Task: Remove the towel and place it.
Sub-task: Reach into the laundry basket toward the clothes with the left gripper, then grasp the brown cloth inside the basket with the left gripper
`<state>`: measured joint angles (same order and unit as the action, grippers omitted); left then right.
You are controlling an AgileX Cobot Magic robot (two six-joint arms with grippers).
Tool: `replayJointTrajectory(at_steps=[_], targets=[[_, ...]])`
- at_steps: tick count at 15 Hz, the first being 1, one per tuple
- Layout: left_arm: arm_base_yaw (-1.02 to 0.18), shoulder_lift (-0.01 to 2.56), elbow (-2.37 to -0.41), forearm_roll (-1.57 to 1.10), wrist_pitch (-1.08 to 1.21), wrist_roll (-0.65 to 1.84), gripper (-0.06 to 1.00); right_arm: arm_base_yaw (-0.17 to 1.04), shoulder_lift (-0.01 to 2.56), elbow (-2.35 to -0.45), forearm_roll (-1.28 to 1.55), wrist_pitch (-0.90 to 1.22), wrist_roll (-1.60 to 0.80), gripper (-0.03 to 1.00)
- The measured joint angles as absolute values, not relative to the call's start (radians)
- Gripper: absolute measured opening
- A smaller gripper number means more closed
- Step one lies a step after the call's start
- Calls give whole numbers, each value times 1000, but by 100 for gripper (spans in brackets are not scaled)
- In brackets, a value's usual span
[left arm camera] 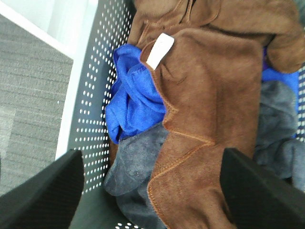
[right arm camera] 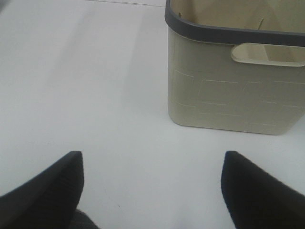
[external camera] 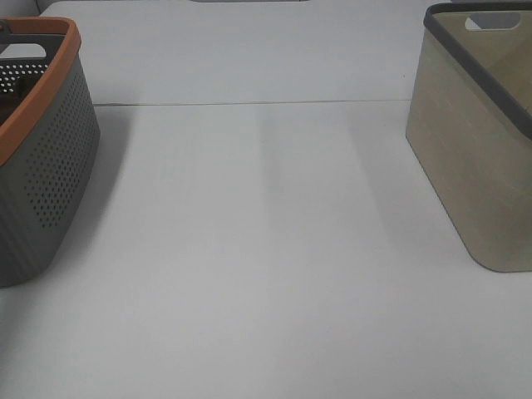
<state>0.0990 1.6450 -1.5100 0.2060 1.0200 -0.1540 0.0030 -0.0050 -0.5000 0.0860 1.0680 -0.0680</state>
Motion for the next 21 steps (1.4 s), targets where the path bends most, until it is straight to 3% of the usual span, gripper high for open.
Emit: replayJointTrajectory(at_steps=[10, 21], targets=[[100, 1945, -1675, 190, 1013, -103, 75, 3, -5, -500, 86, 1068, -68, 76], [100, 2043, -1688, 188, 1013, -97, 73, 3, -5, -500, 86, 1068, -68, 76]])
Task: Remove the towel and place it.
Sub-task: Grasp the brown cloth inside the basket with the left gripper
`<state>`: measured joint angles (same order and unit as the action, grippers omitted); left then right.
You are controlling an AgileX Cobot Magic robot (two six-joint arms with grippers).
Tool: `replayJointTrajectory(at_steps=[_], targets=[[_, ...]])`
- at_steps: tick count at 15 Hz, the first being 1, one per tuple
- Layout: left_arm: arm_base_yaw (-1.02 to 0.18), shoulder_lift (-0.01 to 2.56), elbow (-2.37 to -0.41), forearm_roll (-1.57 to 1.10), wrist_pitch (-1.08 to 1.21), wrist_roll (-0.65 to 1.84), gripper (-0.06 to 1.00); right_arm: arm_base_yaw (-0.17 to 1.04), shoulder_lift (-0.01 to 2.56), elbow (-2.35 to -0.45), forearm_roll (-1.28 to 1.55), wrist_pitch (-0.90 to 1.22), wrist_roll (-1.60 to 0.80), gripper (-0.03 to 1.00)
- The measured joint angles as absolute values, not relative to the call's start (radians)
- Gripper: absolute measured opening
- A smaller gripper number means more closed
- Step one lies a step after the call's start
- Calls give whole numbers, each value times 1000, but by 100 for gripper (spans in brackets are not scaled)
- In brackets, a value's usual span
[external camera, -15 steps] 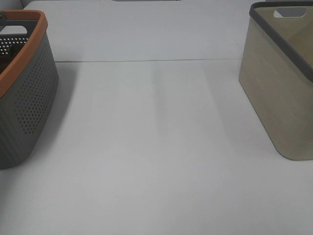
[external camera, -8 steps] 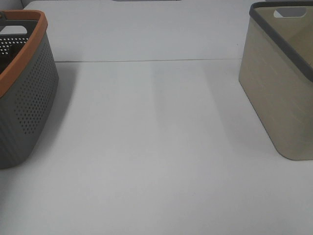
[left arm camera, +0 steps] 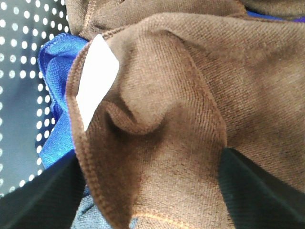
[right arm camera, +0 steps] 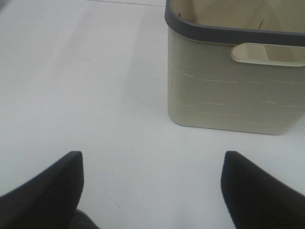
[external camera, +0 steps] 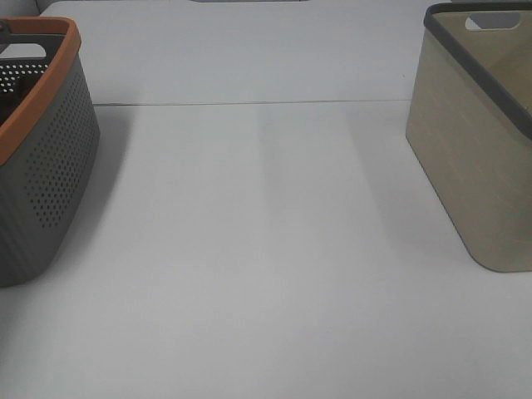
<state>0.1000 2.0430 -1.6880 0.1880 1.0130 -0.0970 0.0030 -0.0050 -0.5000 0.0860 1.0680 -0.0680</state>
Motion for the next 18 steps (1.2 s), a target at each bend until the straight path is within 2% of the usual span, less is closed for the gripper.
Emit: replayJointTrajectory(at_steps=[11, 12, 16, 18], targets=[[100, 2043, -1688, 253, 1067, -97, 66, 3, -5, -500, 86, 1068, -68, 76], [100, 2043, -1688, 252, 1067, -102, 62, 3, -5, -500, 86, 1068, -68, 76], [100, 2043, -1688, 251, 1067, -104, 36, 3, -5, -500, 86, 1068, -68, 76], [100, 2043, -1688, 251, 1067, -104, 27, 3, -5, -500, 86, 1068, -68, 76]])
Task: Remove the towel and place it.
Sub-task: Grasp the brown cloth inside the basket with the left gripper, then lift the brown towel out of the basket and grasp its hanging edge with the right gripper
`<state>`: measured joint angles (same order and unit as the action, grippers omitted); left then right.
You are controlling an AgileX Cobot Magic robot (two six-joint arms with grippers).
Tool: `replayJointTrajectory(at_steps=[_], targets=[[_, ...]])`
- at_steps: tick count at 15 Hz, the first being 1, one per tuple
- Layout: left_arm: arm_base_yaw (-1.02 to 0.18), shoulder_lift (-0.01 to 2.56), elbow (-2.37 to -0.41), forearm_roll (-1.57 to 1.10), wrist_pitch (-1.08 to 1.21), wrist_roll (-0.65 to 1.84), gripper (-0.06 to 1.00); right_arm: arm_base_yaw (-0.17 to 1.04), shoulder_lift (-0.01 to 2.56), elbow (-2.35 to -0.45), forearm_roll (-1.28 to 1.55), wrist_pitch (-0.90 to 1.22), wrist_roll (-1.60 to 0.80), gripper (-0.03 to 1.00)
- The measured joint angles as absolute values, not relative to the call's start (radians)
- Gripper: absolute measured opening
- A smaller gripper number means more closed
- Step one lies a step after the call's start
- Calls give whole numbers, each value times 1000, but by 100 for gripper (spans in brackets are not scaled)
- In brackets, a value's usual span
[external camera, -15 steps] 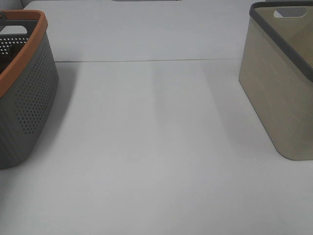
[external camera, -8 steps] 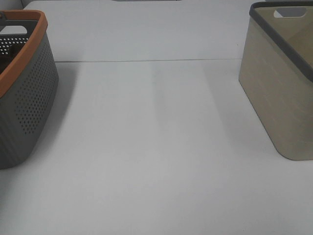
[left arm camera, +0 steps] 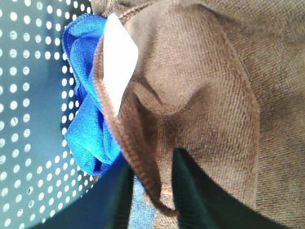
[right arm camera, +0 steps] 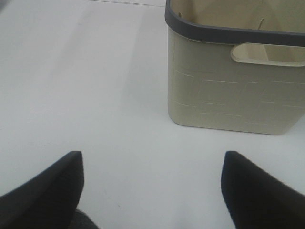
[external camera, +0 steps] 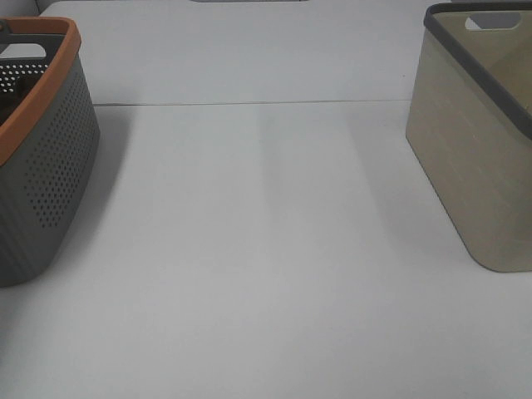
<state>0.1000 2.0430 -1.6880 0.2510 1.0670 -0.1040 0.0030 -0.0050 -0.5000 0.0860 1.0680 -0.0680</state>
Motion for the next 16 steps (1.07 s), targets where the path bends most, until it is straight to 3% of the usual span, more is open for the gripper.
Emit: replayJointTrajectory(at_steps=[2, 5, 10, 16], targets=[[100, 2043, -1688, 251, 1067, -104, 24, 3, -5, -500, 86, 1068, -68, 76], [100, 2043, -1688, 251, 1070, -104, 1, 3, -5, -500, 86, 1068, -68, 76], [100, 2024, -1694, 197, 1072, -103, 0, 3, -5, -500, 86, 1068, -68, 76], [100, 1929, -1895, 0, 1197, -96, 0, 3, -5, -500, 86, 1068, -68, 76]])
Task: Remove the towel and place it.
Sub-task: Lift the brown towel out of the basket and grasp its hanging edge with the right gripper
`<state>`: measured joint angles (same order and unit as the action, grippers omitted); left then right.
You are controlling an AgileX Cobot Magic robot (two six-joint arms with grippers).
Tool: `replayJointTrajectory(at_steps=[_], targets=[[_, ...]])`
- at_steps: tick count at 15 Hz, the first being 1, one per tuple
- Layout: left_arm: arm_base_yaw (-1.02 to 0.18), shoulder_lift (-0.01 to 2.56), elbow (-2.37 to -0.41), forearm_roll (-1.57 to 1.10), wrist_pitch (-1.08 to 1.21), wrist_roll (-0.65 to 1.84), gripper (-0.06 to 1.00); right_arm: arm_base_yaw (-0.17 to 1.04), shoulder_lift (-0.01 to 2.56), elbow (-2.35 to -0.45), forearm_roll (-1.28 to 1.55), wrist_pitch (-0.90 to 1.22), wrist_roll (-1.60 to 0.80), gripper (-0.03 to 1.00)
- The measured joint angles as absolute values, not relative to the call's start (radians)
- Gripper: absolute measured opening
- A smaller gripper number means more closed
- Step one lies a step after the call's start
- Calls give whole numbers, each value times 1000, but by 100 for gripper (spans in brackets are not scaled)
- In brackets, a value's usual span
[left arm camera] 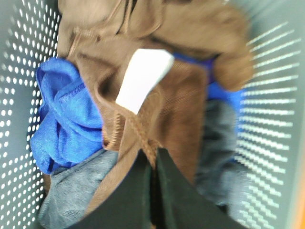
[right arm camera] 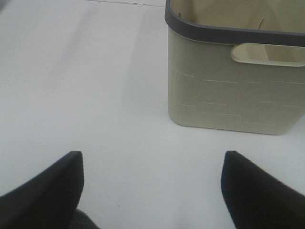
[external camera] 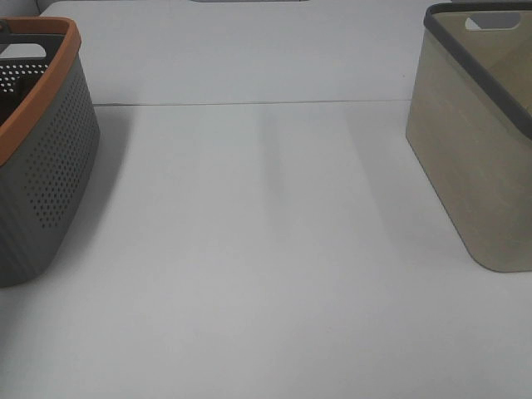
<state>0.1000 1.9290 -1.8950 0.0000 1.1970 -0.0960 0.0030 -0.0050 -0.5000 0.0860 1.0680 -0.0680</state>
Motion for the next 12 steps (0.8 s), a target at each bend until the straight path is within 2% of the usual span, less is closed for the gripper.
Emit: replayJointTrajectory(at_steps=[3, 4, 7, 12], targets=[[100, 1920, -2056, -135, 1212, -95, 0, 3, -5, -500, 86, 1068, -68, 76], [100, 1920, -2056, -135, 1212, -95, 0, 3, -5, -500, 86, 1068, -68, 76], [100, 1919, -2181, -429, 1215, -60, 0, 3, -5, -500, 86, 1068, -68, 76], [99, 1919, -2282, -866, 1189, 19, 0, 3, -5, -500, 86, 1068, -68, 76]])
